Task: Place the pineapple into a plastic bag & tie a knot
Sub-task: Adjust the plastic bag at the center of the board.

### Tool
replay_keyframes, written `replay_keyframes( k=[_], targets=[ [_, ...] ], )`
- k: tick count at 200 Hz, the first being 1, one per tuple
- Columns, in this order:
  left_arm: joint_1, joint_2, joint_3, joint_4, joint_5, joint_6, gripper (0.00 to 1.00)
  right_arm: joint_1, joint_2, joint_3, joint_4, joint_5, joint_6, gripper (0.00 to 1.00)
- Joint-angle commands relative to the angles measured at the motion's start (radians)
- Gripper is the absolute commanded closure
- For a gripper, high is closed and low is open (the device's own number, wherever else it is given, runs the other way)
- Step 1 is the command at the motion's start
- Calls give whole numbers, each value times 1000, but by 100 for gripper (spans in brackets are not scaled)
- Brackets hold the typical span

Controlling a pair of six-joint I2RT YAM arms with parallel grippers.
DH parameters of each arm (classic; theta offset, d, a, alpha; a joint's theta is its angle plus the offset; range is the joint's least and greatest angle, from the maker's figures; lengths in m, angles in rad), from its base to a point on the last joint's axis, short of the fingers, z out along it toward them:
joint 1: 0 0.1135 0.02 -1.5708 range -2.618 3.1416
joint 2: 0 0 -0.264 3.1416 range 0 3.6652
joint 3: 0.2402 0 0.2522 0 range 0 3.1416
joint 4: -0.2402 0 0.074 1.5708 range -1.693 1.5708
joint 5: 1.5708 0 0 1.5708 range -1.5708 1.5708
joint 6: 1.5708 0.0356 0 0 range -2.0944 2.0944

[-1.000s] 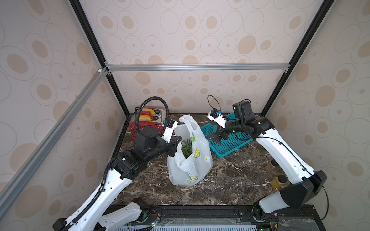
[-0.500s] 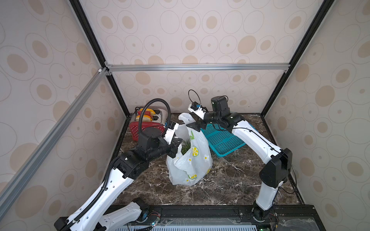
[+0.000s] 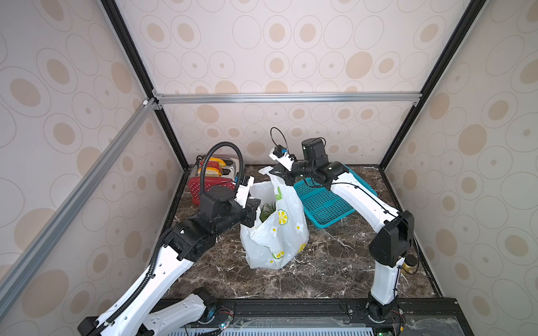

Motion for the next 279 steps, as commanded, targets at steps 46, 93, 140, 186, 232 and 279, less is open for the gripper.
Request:
replay_keyframes(
  k=[46, 93, 140, 186, 232, 279],
  targets=[
    [-5, 112, 229, 116, -315, -23, 100, -18, -224, -28, 109, -6, 84, 100],
    [-5, 150, 226, 154, -235, 78, 100, -18, -378, -211, 138, -7, 99, 100],
    [-6, 43, 32, 190, -88, 67, 100, -17, -523, -464, 131, -23, 156, 100],
    [-5, 16, 64, 177, -80, 52, 100, -18, -560, -447, 86, 7, 132, 100],
    [-5, 55, 95, 142, -62, 40, 100, -18, -581, -473, 40, 9, 103, 100],
    [-3, 40, 73, 108, -113, 69, 87, -32, -621, -518, 27, 24, 109, 100]
  ],
)
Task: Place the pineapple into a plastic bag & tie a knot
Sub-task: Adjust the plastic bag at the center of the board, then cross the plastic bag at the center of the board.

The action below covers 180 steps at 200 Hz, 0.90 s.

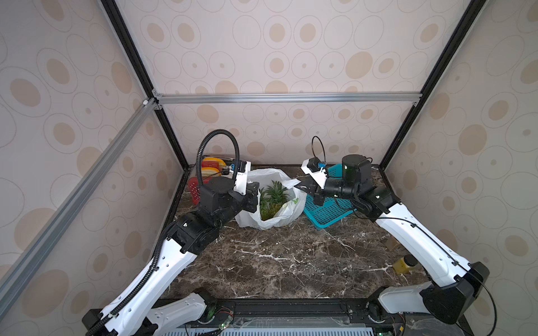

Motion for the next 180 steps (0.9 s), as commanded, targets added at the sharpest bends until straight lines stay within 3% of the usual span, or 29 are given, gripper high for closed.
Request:
replay_keyframes(
  k=[1, 28, 54, 73, 102, 126, 140, 180],
  targets=[
    [-2, -18, 5, -18, -29, 29, 86, -11, -39, -19, -3, -2, -2, 100],
    [25, -9, 8, -57, 25, 84, 67, -21, -38, -39, -7, -7, -2, 100],
    [36, -19, 26, -116, 94, 176, 38, -29, -39, -53, -8, -13, 1, 100],
    [41, -39, 49, -200, 136, 242, 24, -38, -38, -57, -7, -20, 5, 100],
    [43, -88, 112, -374, 131, 303, 14, -46, -32, -59, -5, -36, 11, 100],
    [43, -146, 138, -515, 16, 333, 3, -51, -31, -61, -5, -44, 13, 100],
    [42, -183, 134, -565, -56, 342, 1, -52, -34, -63, -10, -44, 13, 100],
    [42, -209, 111, -580, -100, 444, 1, -72, -42, -75, -44, -47, -6, 100]
  ],
)
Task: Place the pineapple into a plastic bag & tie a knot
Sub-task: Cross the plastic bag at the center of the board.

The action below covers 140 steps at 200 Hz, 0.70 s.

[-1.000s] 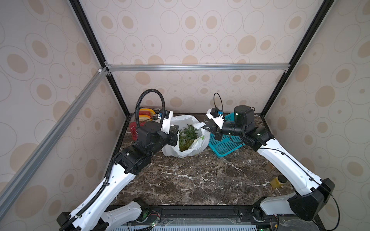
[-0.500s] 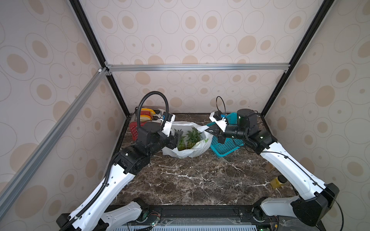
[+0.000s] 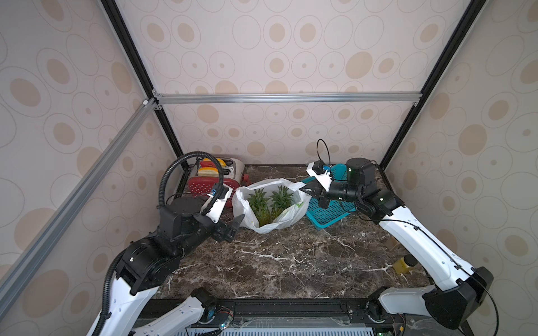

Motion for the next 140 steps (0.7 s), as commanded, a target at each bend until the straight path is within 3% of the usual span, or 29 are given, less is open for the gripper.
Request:
replay_keyframes(
  k=[1, 25, 48, 60, 76, 92, 140],
  targets=[
    [8, 16, 1, -59, -59, 114, 1, -15, -20, -16, -30, -18, -9, 100],
    [8, 40, -14, 50, -7, 229, 1, -32, -19, -19, -39, -39, -17, 100],
    [31, 83, -10, 132, 136, 314, 1, -51, -10, -15, -43, -66, -21, 100],
    [114, 105, -14, 156, 276, 344, 1, -57, -4, -14, -35, -77, -23, 100],
    [289, 116, -41, 207, 499, 366, 1, -64, 14, -4, -26, -95, -24, 100],
    [386, 122, -63, 228, 652, 397, 1, -69, 39, 14, -24, -105, -28, 100],
    [410, 31, -152, 168, 713, 470, 1, -79, 79, 55, -24, -128, -27, 100]
  ],
)
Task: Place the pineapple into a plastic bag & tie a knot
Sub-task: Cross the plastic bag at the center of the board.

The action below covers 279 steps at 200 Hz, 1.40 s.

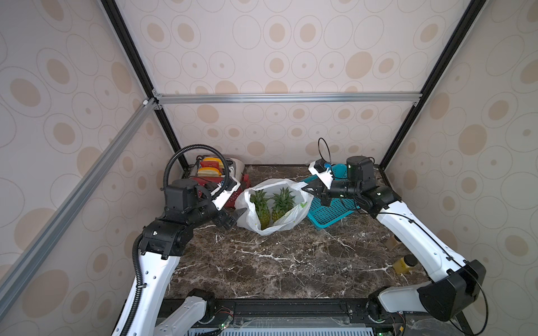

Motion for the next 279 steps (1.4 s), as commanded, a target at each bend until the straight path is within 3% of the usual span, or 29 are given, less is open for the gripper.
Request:
replay_keyframes(
  k=[1, 19, 39, 83, 170, 239, 279],
  targets=[
    [9, -81, -39, -13, 112, 70, 1, -8, 9, 39, -3, -32, -6, 100],
    [10, -166, -148, 96, 108, 36, 1, -10, 11, 39, -17, -45, -5, 100],
    [8, -225, -264, 333, 134, -47, 1, -10, 11, 42, -41, -59, -6, 100],
    [7, -158, -317, 592, 164, -121, 1, -10, -2, 31, -52, -63, -6, 100],
    [7, -21, -350, 674, 313, -152, 1, -11, 1, 27, -36, -77, 18, 100],
    [8, -85, -478, 723, 301, -164, 1, -10, 10, 40, -50, -79, 15, 100],
    [7, -87, -505, 815, 227, -143, 2, -10, 9, 39, -67, -99, 2, 100]
  ],
)
